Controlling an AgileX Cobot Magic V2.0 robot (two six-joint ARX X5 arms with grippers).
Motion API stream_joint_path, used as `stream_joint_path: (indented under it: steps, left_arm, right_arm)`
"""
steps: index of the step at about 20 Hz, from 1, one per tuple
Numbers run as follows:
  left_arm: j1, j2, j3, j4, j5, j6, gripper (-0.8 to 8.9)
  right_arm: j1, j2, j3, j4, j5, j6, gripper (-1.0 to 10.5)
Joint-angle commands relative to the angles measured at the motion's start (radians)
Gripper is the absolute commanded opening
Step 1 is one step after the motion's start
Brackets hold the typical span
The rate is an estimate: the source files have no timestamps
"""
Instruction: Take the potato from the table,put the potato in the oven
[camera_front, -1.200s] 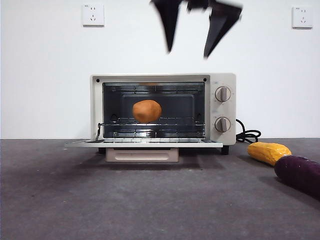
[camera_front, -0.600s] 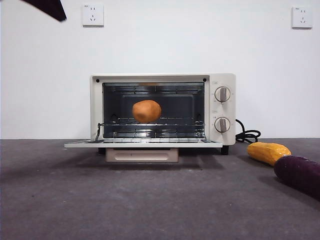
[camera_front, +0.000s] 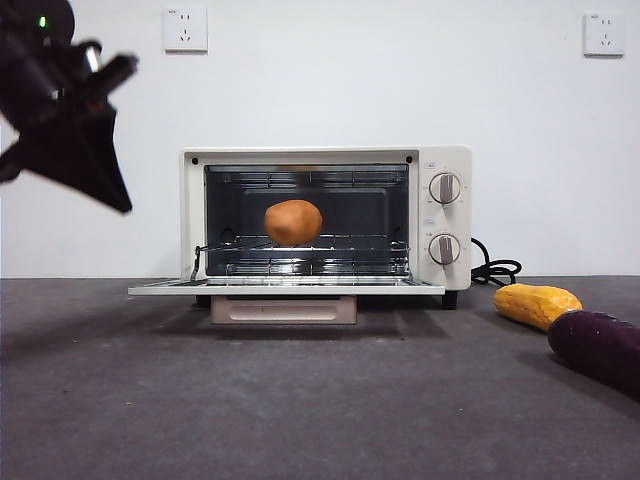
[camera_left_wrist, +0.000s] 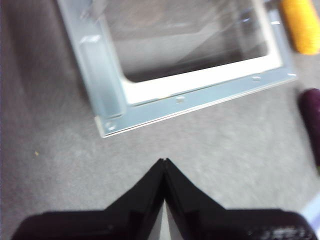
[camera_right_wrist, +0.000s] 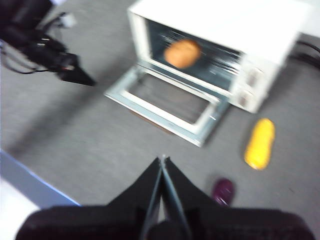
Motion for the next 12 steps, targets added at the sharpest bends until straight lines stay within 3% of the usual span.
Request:
stream_joint_path:
  steps: [1,3,6,9,12]
  left_arm:
    - [0.005,0.008,-0.100,0.078,-0.010,-0.086,-0.06]
    - [0.013,0.008,-0.174,0.132,-0.010,-0.113,-0.06]
    - [0.035,0.008,-0.259,0.274,-0.008,-0.267,-0.06]
    - [0.075,0.009,-0.277,0.328,-0.007,-0.335,-0.06]
    - [0.102,0.047,-0.277,0.386,0.069,-0.402,-0.06]
  right_arm:
    - [0.001,-0.072,-0.085,-0.021,0.018,0.061,0.0]
    - [0.001,-0.137,-0.126,-0.021,0.018,0.089,0.0]
    - [0.001,-0.207,-0.133,-0.021,0.017,0.108,0.0]
    - [0.001,-0.268,-0.133,-0.021,-0.014,0.150,0.0]
    - [0.001,-0.316,-0.133,-0.021,-0.029,0.155,0.0]
